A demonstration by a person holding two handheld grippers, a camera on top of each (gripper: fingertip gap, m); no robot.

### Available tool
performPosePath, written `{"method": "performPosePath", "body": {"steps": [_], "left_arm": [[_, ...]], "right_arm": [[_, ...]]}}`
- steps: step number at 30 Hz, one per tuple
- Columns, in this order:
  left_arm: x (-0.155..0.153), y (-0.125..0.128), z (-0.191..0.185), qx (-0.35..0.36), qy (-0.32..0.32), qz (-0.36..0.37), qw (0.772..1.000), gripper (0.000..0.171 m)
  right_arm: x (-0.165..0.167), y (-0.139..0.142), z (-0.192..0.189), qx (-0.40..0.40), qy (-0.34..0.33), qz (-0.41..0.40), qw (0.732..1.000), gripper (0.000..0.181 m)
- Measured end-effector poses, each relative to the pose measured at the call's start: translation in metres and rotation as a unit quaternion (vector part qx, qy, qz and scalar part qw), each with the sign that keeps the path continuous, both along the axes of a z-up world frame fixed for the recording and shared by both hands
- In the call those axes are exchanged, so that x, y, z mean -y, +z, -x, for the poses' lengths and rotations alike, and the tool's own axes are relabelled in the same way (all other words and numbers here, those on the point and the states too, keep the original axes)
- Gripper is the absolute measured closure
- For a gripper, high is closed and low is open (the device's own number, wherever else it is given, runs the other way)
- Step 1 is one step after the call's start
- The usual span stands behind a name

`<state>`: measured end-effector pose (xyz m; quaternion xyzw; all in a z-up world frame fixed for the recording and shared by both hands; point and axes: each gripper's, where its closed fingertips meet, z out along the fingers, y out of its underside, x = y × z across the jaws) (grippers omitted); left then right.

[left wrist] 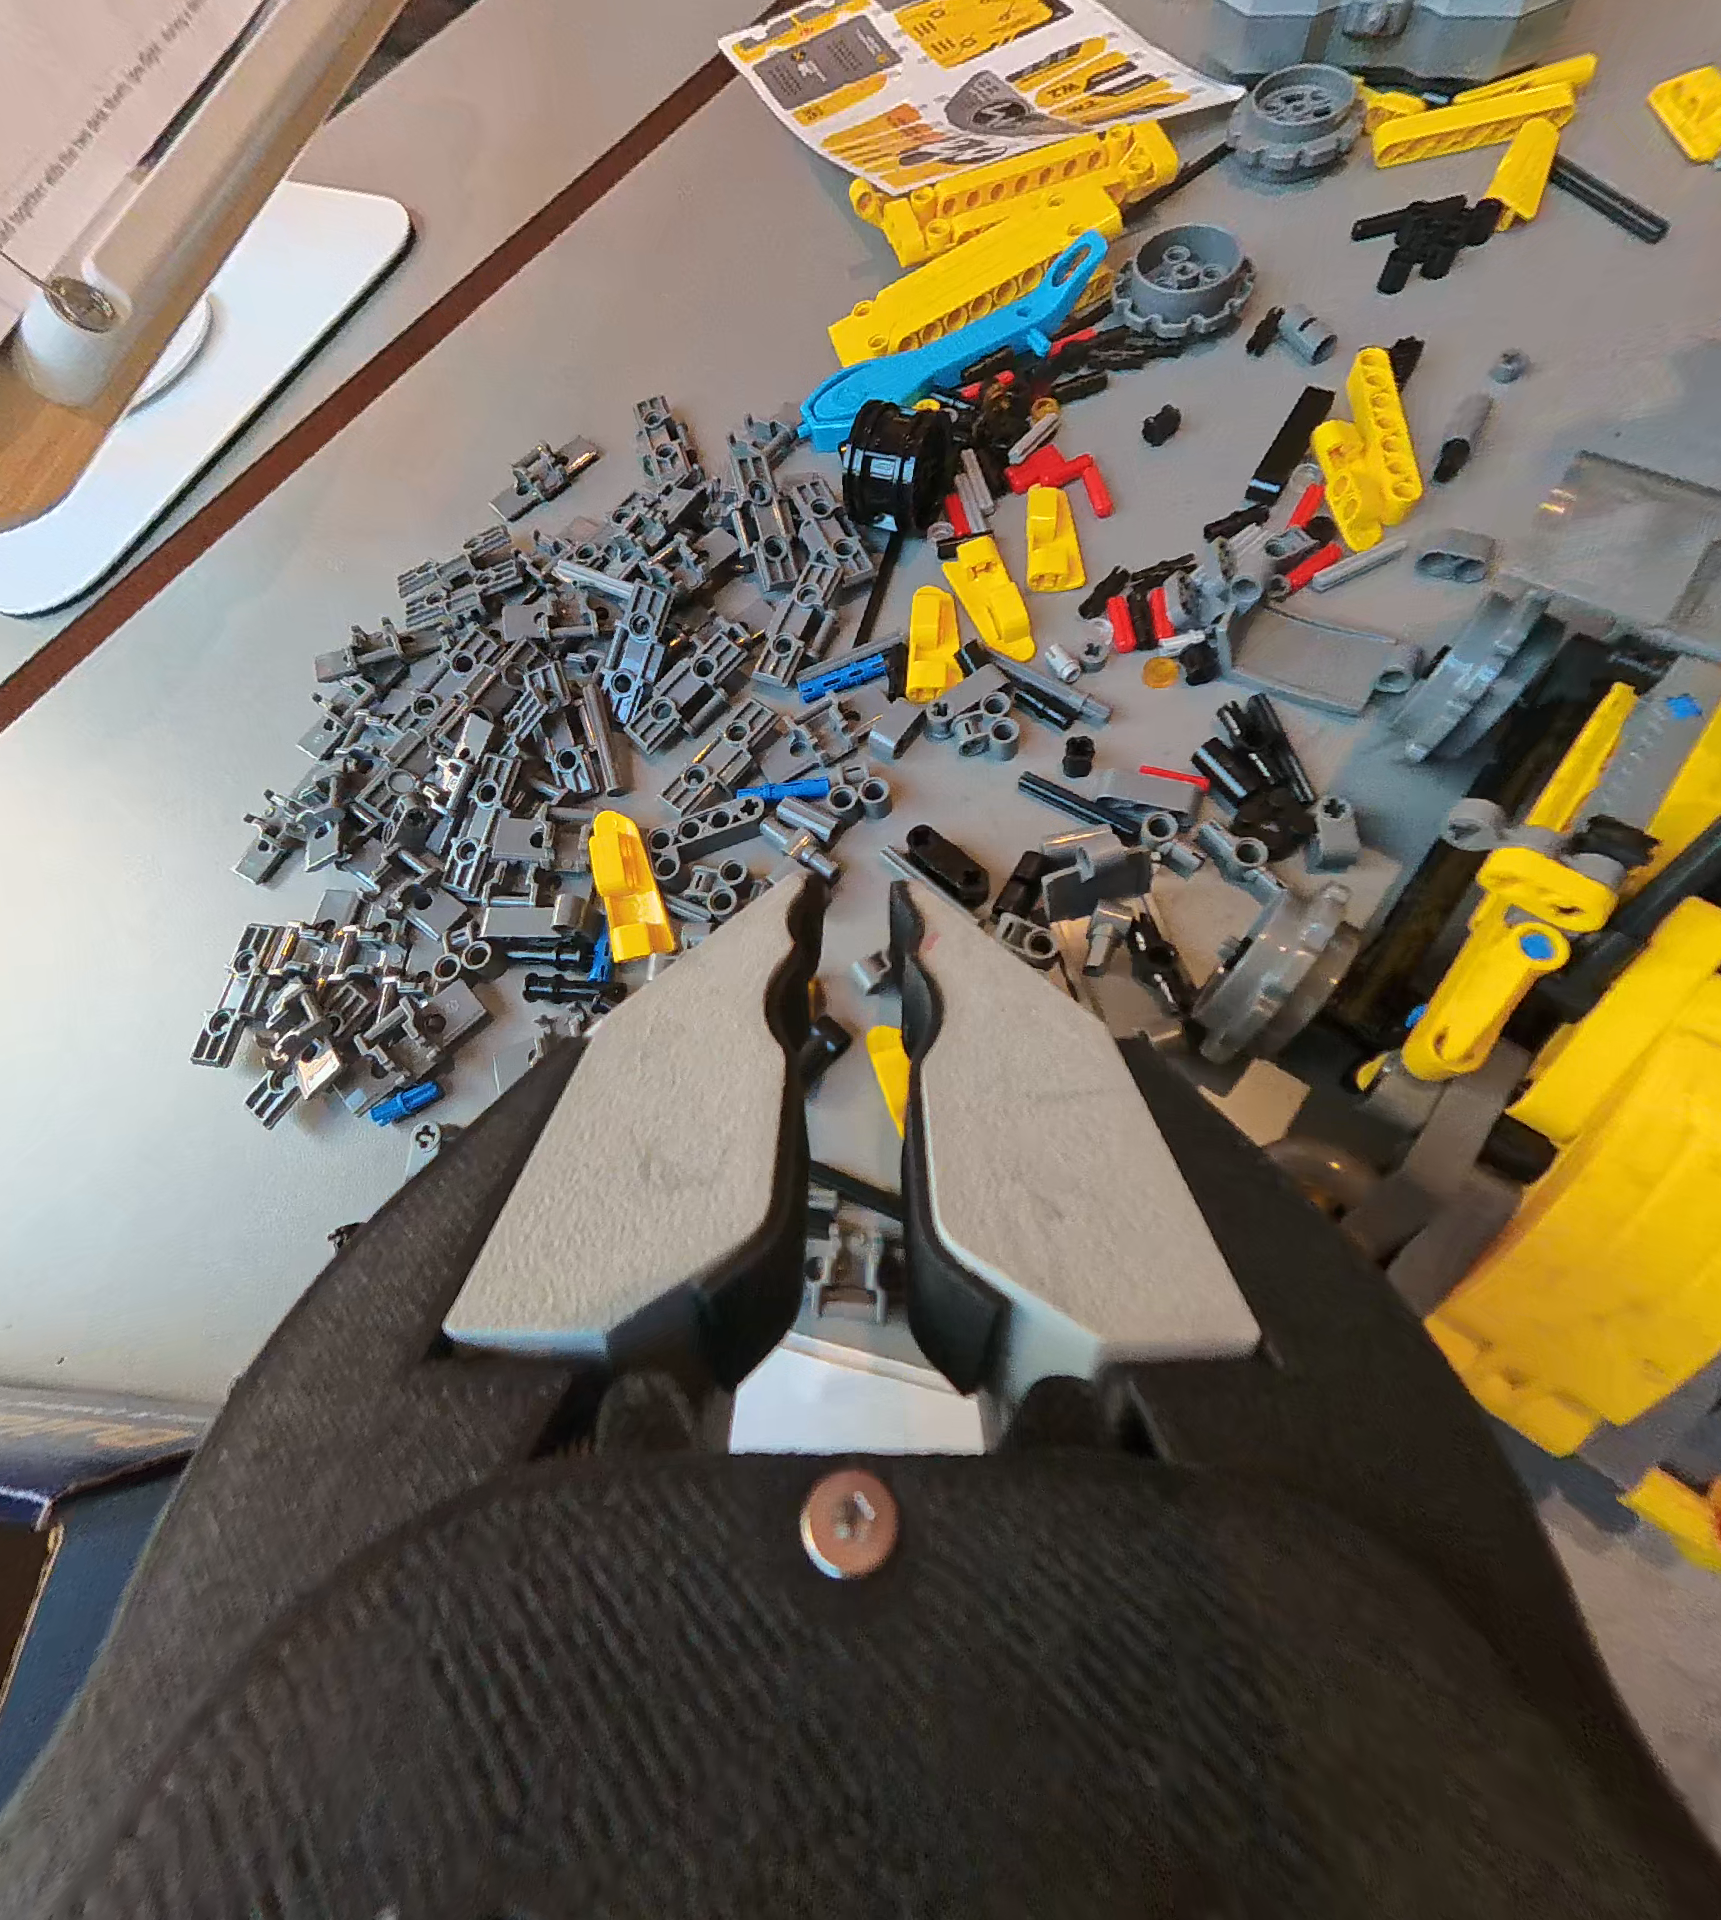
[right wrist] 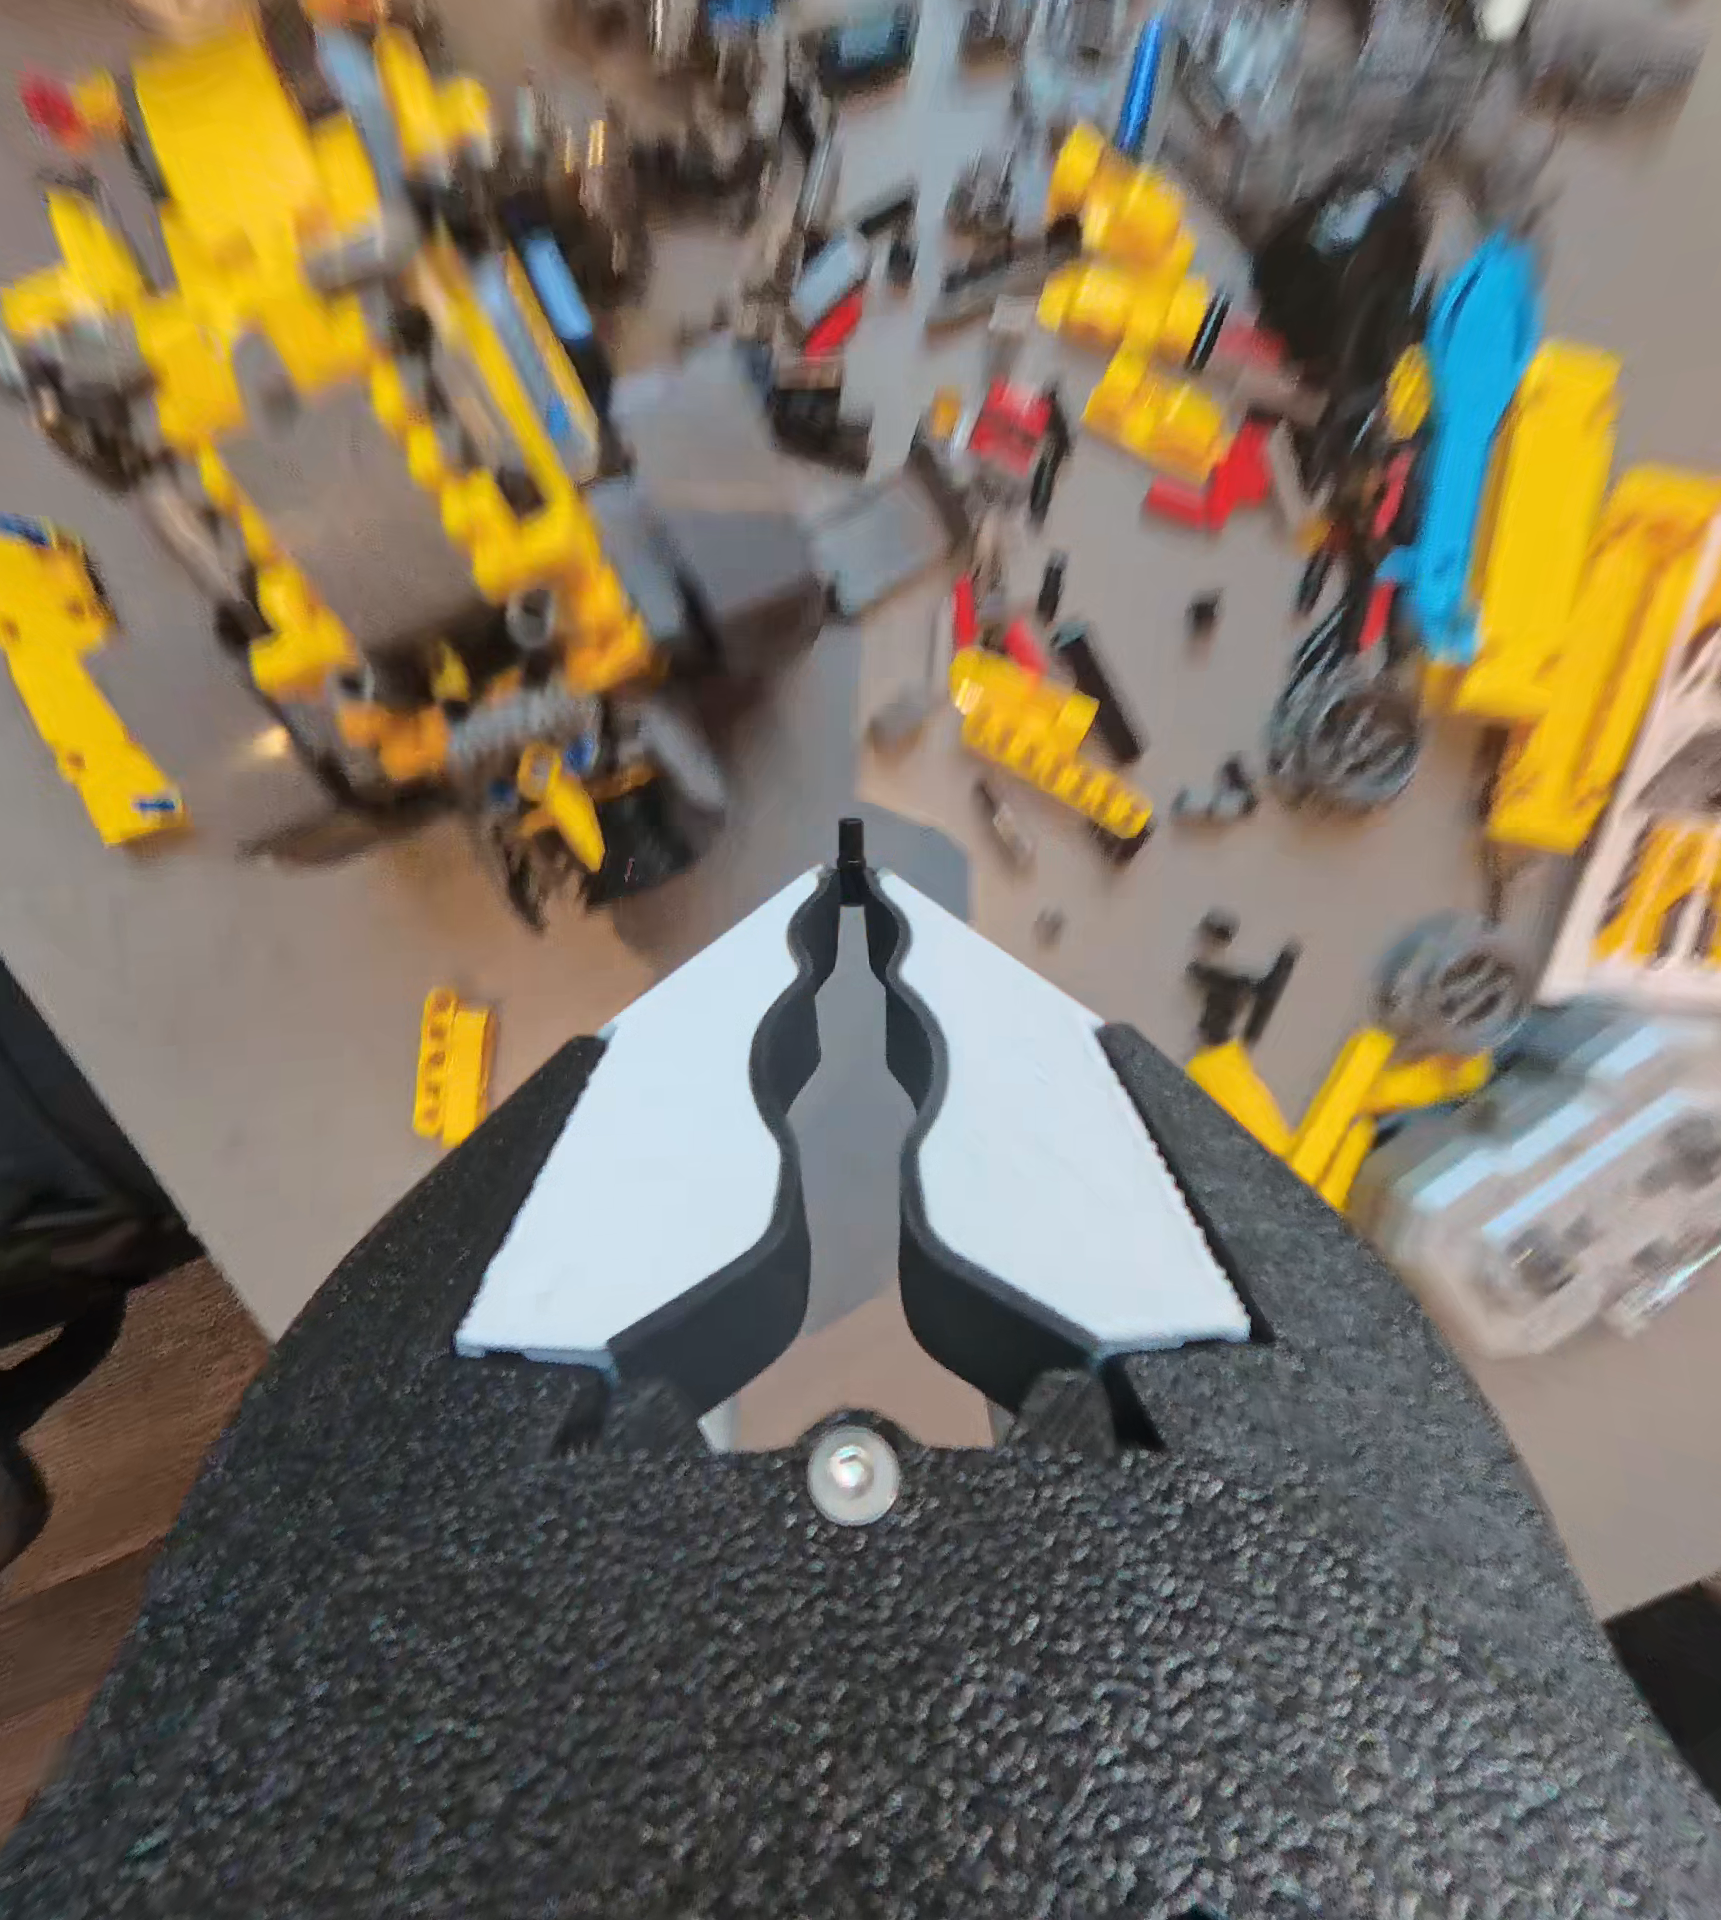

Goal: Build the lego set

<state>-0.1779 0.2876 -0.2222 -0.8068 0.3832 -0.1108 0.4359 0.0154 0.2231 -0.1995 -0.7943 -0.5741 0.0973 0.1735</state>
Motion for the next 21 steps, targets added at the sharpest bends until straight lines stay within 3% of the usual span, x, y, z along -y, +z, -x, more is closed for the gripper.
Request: {"method": "performPosePath", "body": {"steps": [6, 12, 16, 21], "left_arm": [[0.002, -0.004, -0.002, -0.009, -0.005, 0.000, 1.000, 0.162], [0.003, -0.008, -0.001, -0.022, -0.004, 0.000, 1.000, 0.162], [0.001, -0.008, 0.002, -0.022, 0.001, 0.000, 1.000, 0.162], [-0.001, -0.006, 0.003, -0.017, 0.004, 0.001, 1.000, 0.163]], "right_arm": [[0.065, -0.051, -0.036, 0.014, -0.026, 0.035, 0.999, 0.177], [0.080, -0.066, -0.033, 0.007, -0.023, 0.051, 0.998, 0.170], [0.071, -0.050, -0.027, -0.021, -0.014, 0.046, 0.999, 0.169], [0.018, -0.001, 0.005, -0.067, -0.002, 0.002, 0.998, 0.170]]}}
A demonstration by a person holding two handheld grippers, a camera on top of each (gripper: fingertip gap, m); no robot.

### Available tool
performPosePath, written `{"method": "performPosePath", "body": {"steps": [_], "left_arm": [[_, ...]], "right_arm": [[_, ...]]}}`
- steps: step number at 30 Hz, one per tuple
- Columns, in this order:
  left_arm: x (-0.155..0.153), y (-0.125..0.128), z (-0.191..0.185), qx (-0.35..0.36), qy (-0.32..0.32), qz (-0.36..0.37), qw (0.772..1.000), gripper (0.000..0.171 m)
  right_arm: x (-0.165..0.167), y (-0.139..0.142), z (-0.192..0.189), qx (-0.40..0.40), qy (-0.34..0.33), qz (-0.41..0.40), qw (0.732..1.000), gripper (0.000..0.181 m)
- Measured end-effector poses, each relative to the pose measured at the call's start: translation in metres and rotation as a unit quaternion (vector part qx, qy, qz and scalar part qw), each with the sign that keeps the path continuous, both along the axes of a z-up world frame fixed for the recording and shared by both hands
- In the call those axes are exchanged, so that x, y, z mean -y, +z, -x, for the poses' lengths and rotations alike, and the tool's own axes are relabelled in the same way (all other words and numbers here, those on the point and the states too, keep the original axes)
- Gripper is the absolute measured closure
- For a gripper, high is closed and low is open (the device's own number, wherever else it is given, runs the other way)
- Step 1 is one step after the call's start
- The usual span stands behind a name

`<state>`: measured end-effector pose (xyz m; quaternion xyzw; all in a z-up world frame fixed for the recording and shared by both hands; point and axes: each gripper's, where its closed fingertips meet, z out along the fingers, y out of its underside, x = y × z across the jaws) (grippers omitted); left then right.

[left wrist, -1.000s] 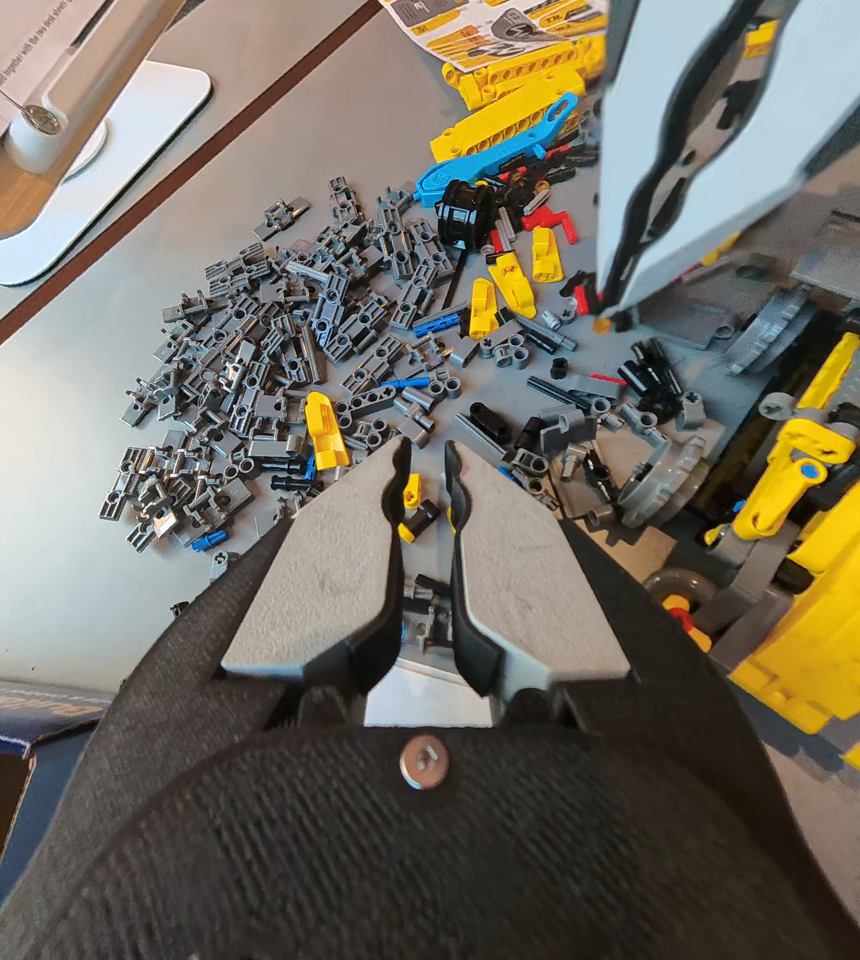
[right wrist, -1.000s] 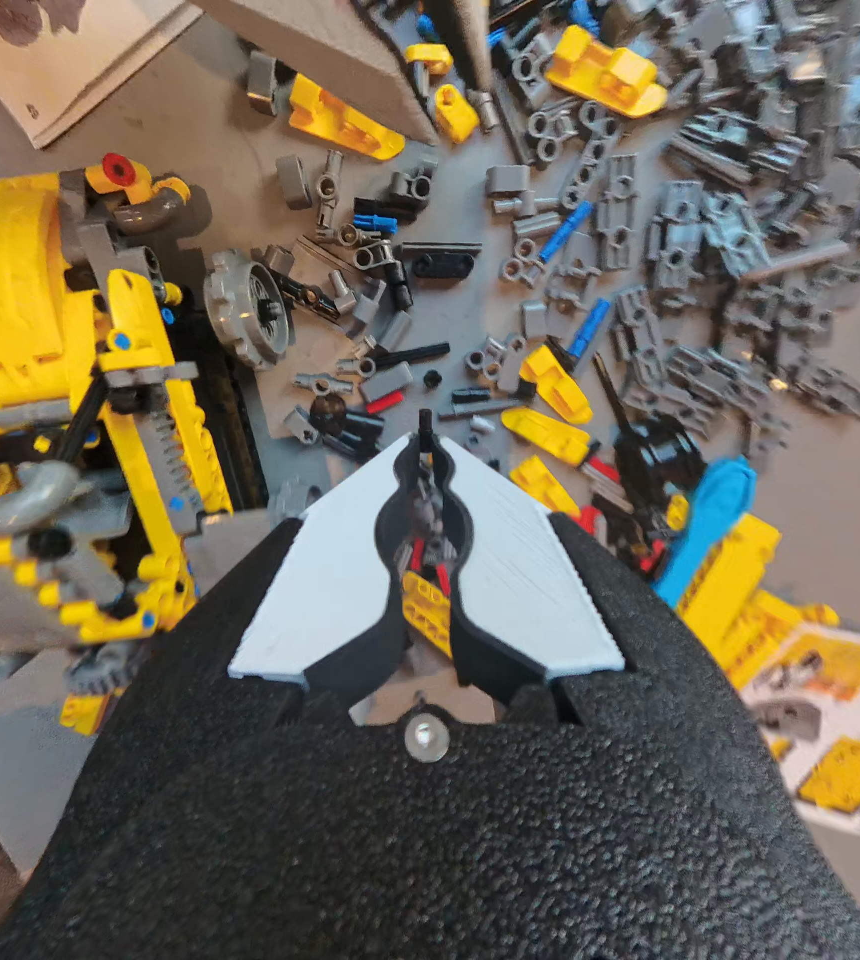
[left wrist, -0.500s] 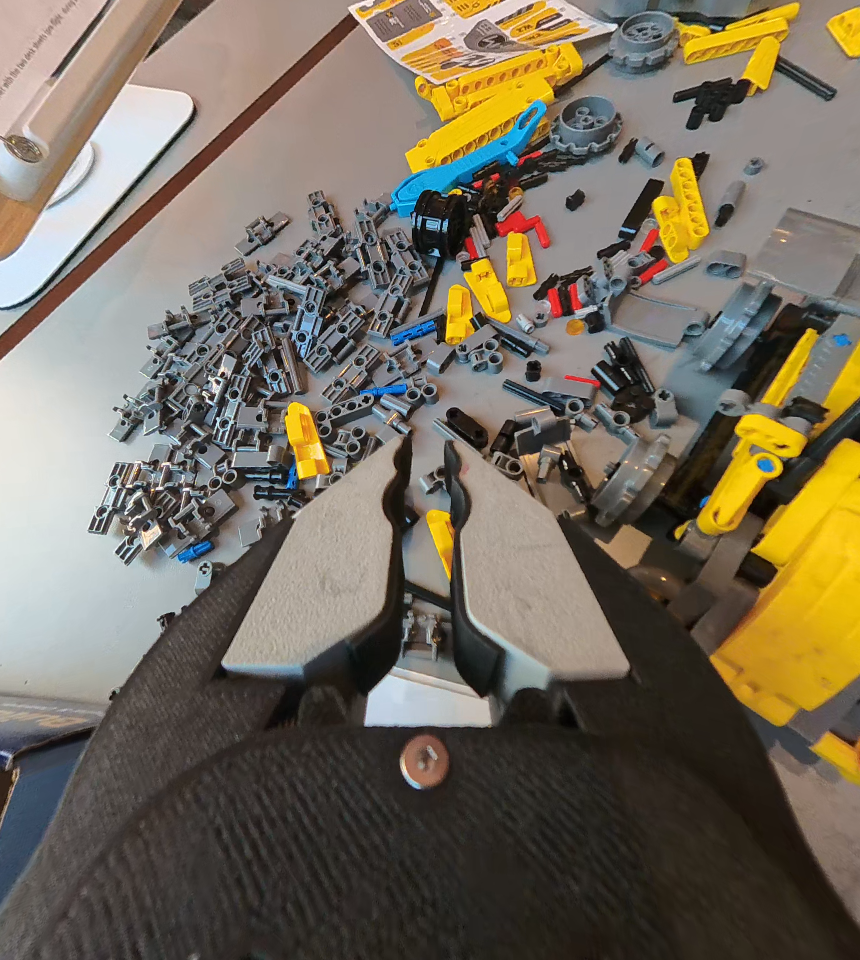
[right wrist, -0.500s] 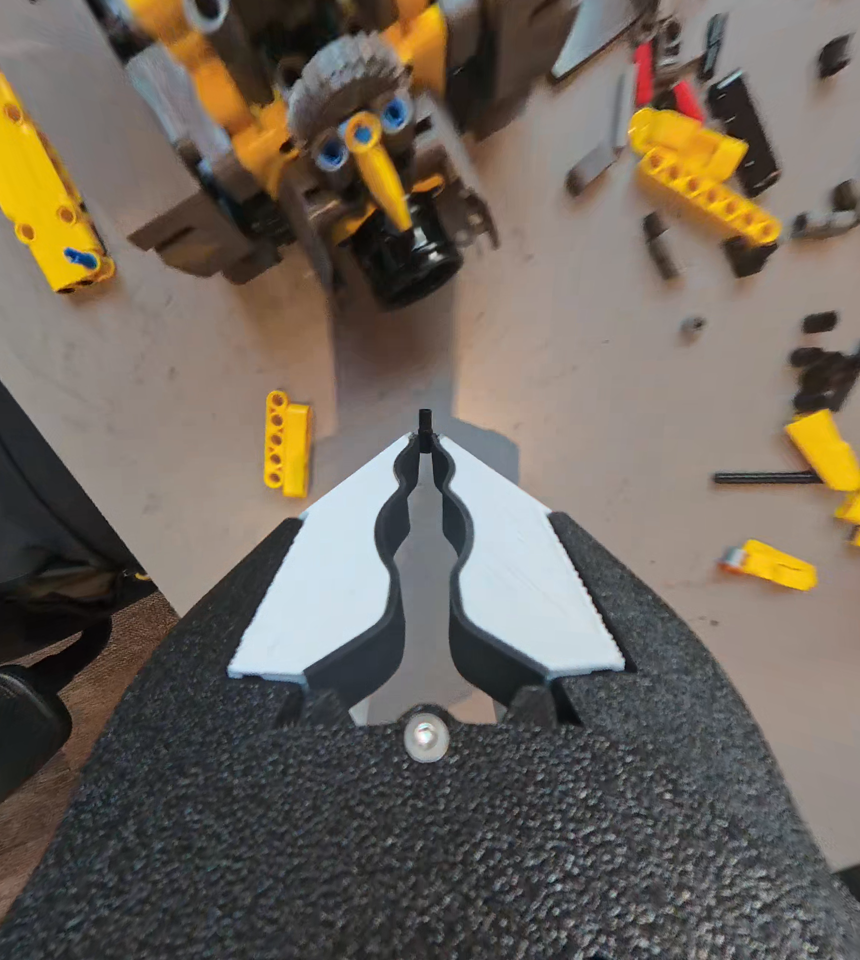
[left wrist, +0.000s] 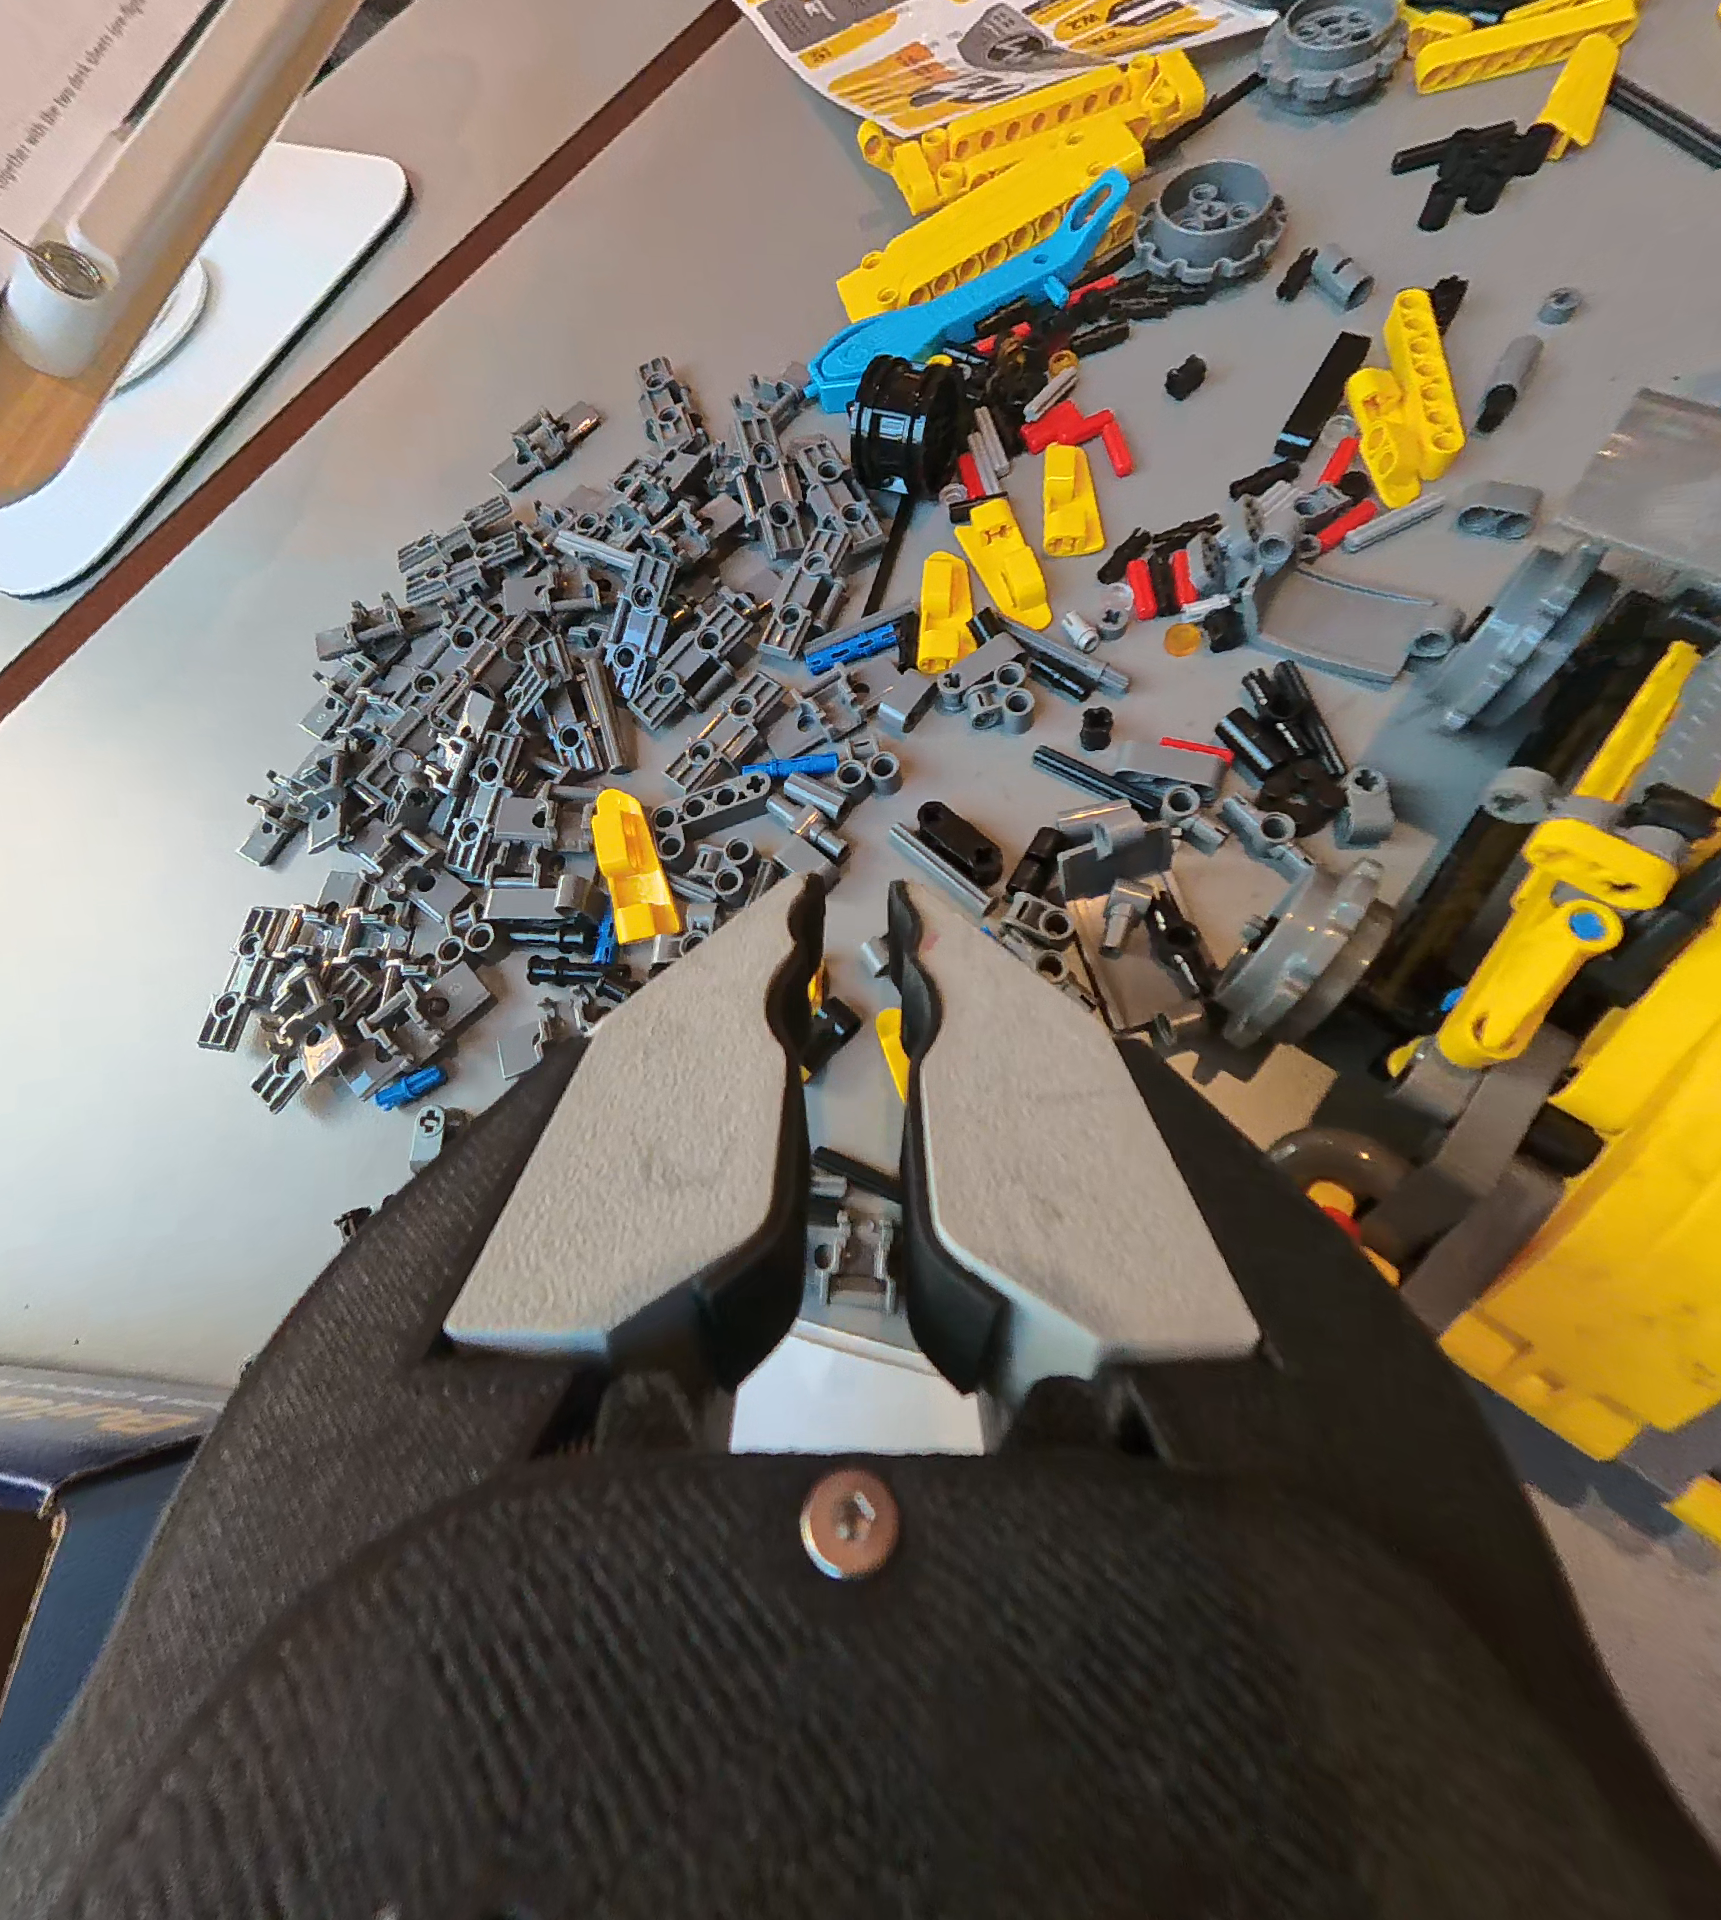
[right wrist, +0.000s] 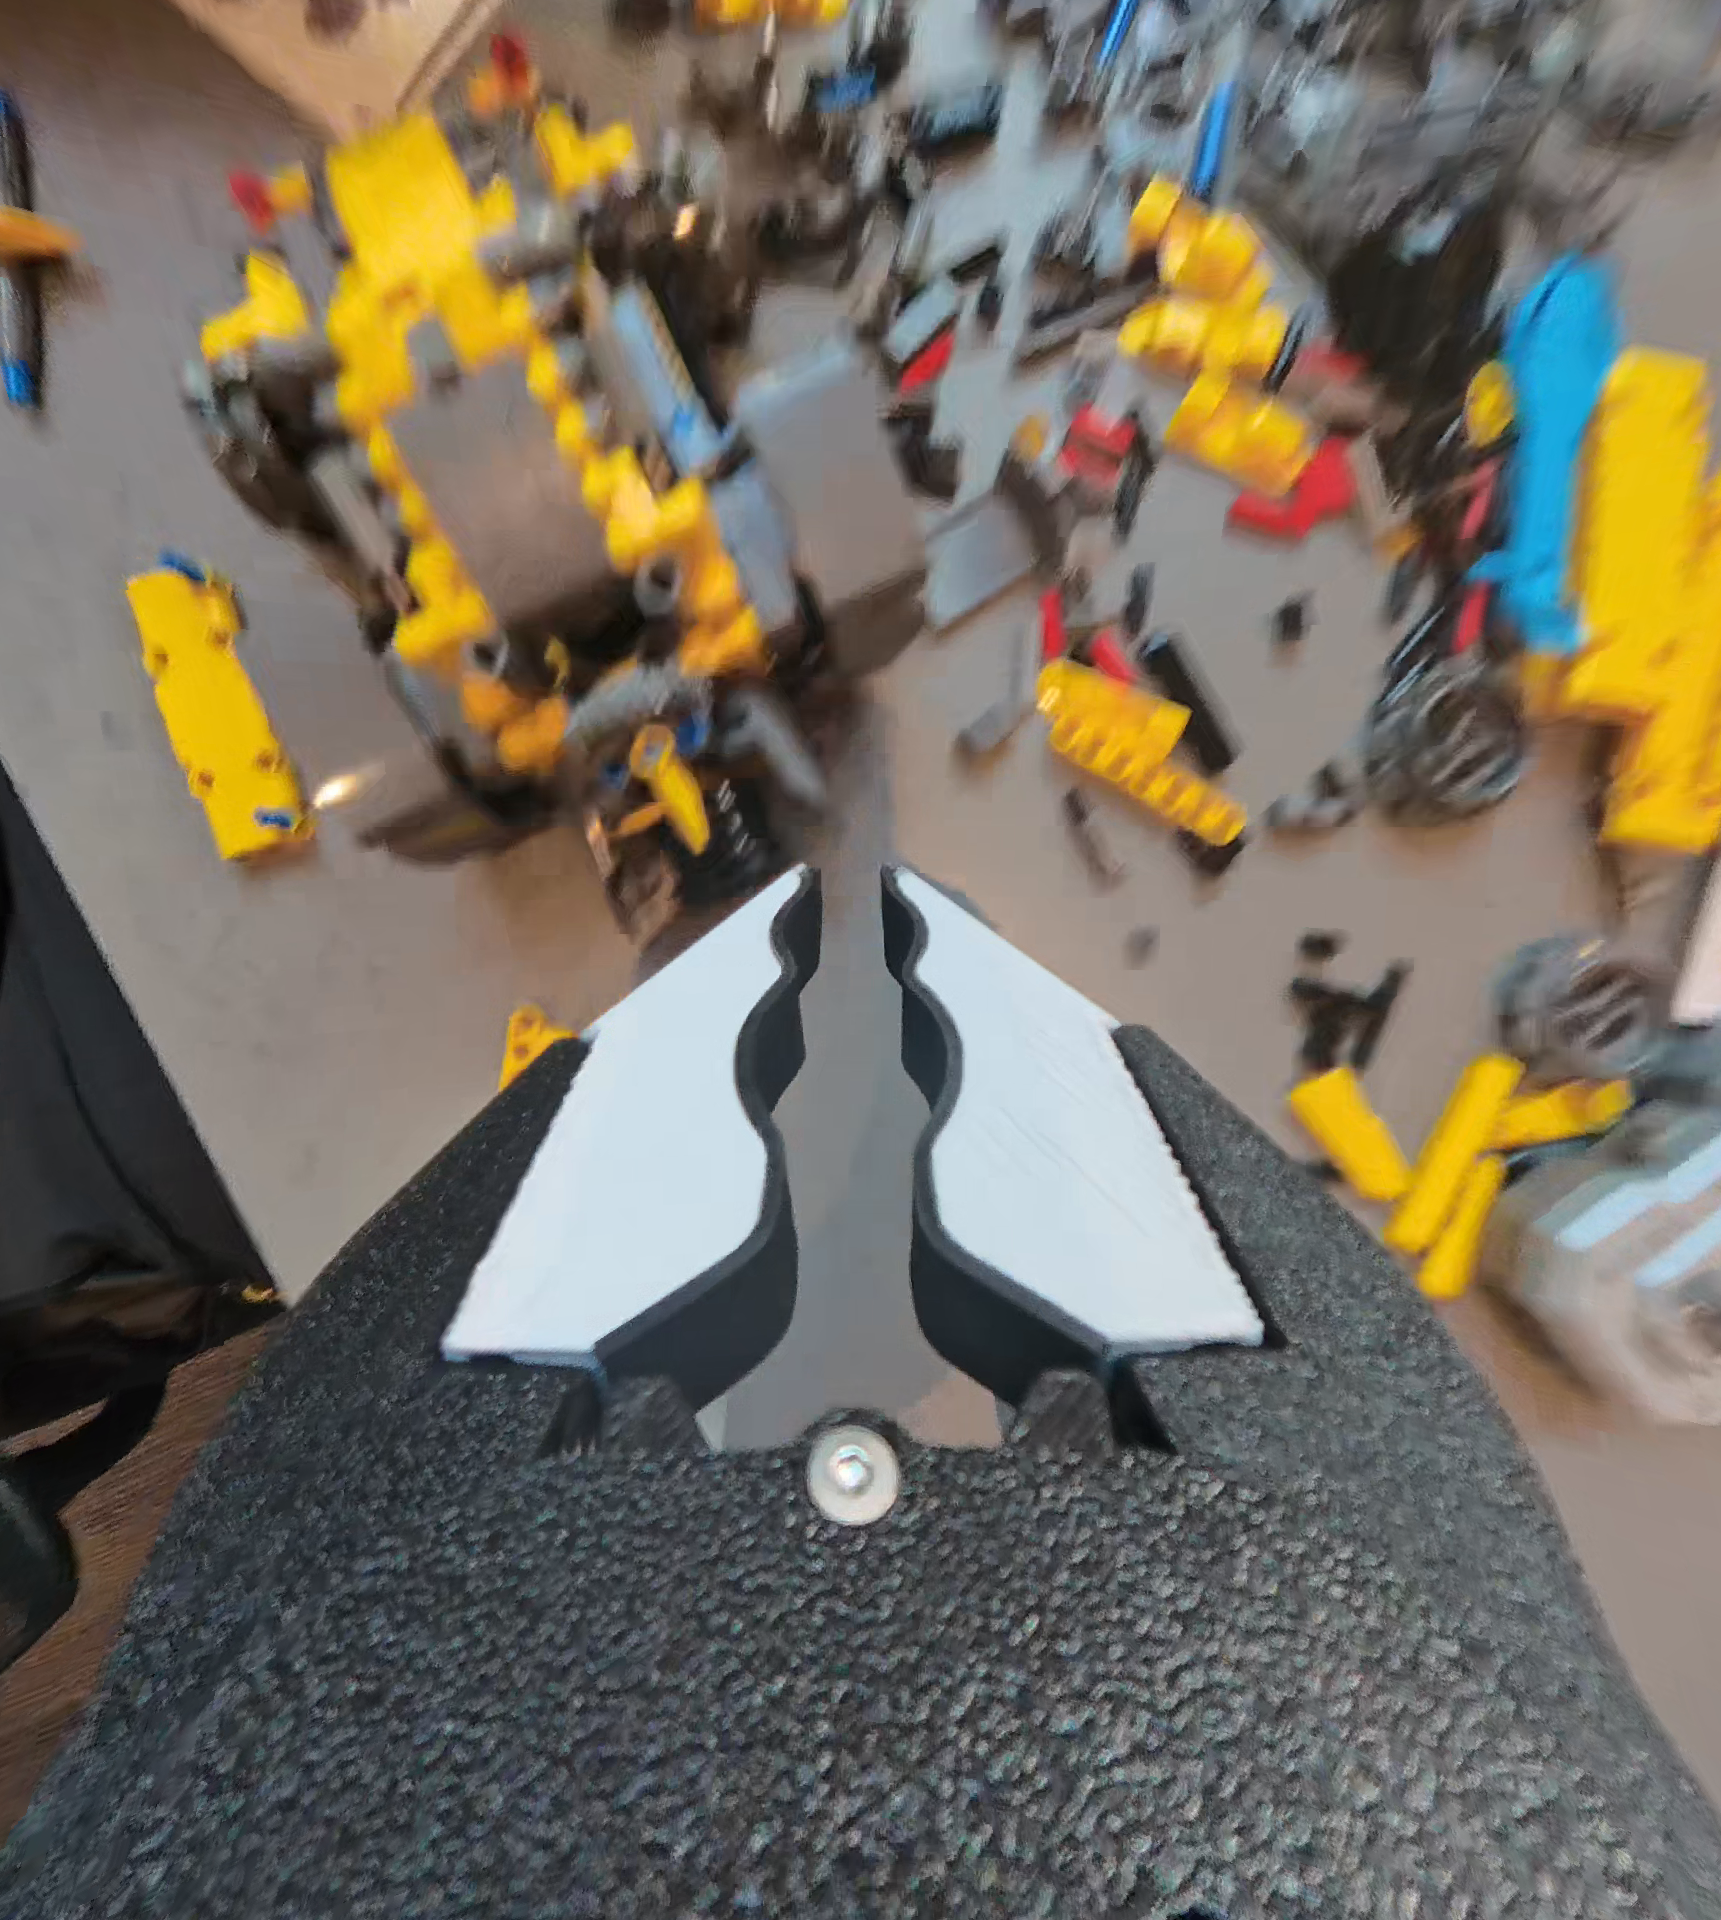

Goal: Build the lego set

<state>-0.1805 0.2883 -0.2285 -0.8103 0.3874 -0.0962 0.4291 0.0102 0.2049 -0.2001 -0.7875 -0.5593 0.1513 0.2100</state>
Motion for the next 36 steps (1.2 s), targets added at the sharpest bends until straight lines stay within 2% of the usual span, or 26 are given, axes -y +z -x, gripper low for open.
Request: {"method": "performPosePath", "body": {"steps": [3, 5, 7, 11, 15, 20, 24, 25, 27, 30, 33, 36], "left_arm": [[0.000, -0.002, 0.000, -0.005, -0.002, 0.001, 1.000, 0.162], [-0.001, -0.004, 0.001, -0.008, 0.000, 0.004, 1.000, 0.162], [-0.002, -0.004, 0.003, -0.008, 0.005, 0.005, 1.000, 0.162], [-0.006, -0.001, 0.011, 0.001, 0.019, 0.010, 1.000, 0.162], [-0.010, 0.001, 0.019, 0.019, 0.040, 0.021, 0.999, 0.162], [-0.010, -0.002, 0.022, 0.040, 0.046, 0.047, 0.997, 0.161], [-0.010, 0.003, 0.024, 0.039, 0.048, 0.035, 0.997, 0.161], [-0.010, 0.003, 0.023, 0.042, 0.048, 0.036, 0.997, 0.161], [-0.010, 0.002, 0.020, 0.050, 0.047, 0.040, 0.997, 0.161], [-0.011, 0.002, 0.020, 0.054, 0.048, 0.040, 0.997, 0.160], [-0.012, 0.001, 0.021, 0.048, 0.052, 0.036, 0.997, 0.161], [-0.015, 0.004, 0.017, 0.063, 0.054, 0.037, 0.996, 0.163]], "right_arm": [[-0.040, 0.013, 0.035, 0.014, 0.027, -0.033, 0.999, 0.169], [-0.059, 0.010, 0.066, 0.015, 0.056, -0.028, 0.998, 0.170], [-0.067, -0.007, 0.091, 0.038, 0.096, -0.004, 0.995, 0.170], [-0.077, -0.041, 0.116, 0.097, 0.139, 0.014, 0.985, 0.170], [-0.083, -0.044, 0.132, 0.084, 0.135, -0.004, 0.987, 0.174], [-0.103, -0.041, 0.122, 0.099, 0.074, -0.044, 0.991, 0.173], [-0.105, -0.032, 0.121, 0.059, 0.061, -0.063, 0.994, 0.170], [-0.103, -0.027, 0.122, 0.042, 0.065, -0.060, 0.995, 0.167], [-0.083, -0.023, 0.121, 0.022, 0.116, -0.019, 0.993, 0.163], [-0.090, -0.016, 0.110, 0.003, 0.135, -0.066, 0.989, 0.173], [-0.075, -0.010, 0.110, -0.060, 0.159, -0.008, 0.985, 0.173], [-0.067, -0.026, 0.098, -0.022, 0.194, 0.007, 0.981, 0.173]]}}
